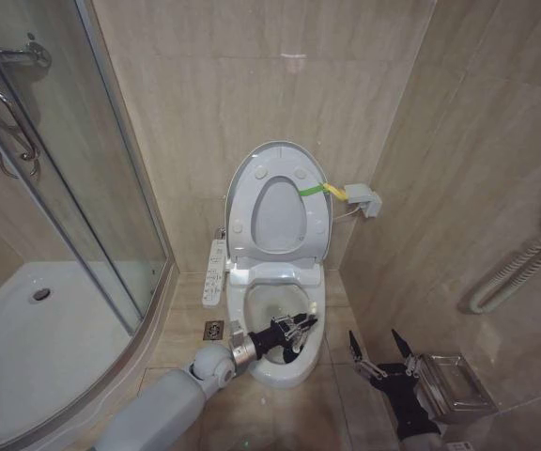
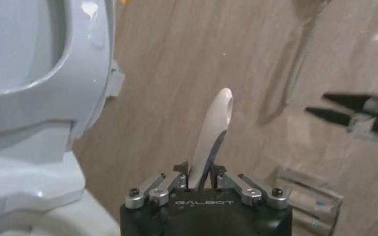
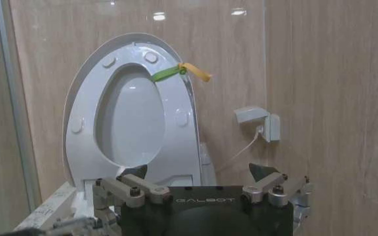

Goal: Open the toilet lid, clean the toilet bowl with a toilet brush, close the toilet lid, and flush.

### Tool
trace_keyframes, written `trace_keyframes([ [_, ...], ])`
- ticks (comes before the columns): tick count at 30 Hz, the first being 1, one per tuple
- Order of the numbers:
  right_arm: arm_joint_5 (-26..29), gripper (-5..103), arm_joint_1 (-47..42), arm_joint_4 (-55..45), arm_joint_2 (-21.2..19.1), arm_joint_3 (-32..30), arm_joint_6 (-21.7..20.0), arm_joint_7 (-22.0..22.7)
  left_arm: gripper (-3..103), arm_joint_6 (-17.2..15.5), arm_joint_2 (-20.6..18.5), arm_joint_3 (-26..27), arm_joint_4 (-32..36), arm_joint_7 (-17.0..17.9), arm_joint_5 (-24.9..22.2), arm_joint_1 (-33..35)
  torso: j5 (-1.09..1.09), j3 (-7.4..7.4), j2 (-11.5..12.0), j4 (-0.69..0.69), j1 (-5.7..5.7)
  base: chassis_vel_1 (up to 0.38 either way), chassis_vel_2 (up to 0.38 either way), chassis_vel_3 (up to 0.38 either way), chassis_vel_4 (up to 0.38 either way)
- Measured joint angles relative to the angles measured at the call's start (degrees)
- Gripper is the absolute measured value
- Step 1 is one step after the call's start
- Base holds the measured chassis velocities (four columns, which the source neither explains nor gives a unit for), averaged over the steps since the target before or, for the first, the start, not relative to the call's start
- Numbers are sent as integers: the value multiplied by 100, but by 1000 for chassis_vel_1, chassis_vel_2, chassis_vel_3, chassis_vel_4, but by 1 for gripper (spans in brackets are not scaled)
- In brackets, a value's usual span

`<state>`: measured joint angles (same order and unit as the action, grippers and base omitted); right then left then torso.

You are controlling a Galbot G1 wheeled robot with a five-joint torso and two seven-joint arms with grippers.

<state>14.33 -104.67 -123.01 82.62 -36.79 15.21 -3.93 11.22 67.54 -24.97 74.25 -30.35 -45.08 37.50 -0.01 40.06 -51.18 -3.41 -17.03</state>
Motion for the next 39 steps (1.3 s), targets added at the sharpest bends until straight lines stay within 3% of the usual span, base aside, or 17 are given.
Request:
trace_keyframes([
  [10,0,100,0,0,0,0,0,1,20,400,477,98,-1657,-422,97,-183,0,-1,-1,-2,1,0,0,0,0],
  [11,0,100,0,0,0,0,0,2,20,440,484,129,-1801,-467,102,-174,3,1,0,4,0,0,0,0,0],
  [14,0,100,0,0,0,0,0,0,23,486,460,170,-1780,-531,101,-142,1,0,0,1,0,0,0,0,0],
  [21,0,100,0,0,0,0,0,1,23,355,232,283,-655,-488,-181,143,1,1,1,0,-1,0,0,0,0],
  [26,0,100,0,0,0,0,0,0,23,247,162,303,-267,-446,-245,245,1,1,1,0,-1,0,0,0,0],
  [39,0,100,0,0,0,0,0,0,23,621,554,619,-2057,-777,12,120,0,-1,0,1,1,0,0,0,0],
])
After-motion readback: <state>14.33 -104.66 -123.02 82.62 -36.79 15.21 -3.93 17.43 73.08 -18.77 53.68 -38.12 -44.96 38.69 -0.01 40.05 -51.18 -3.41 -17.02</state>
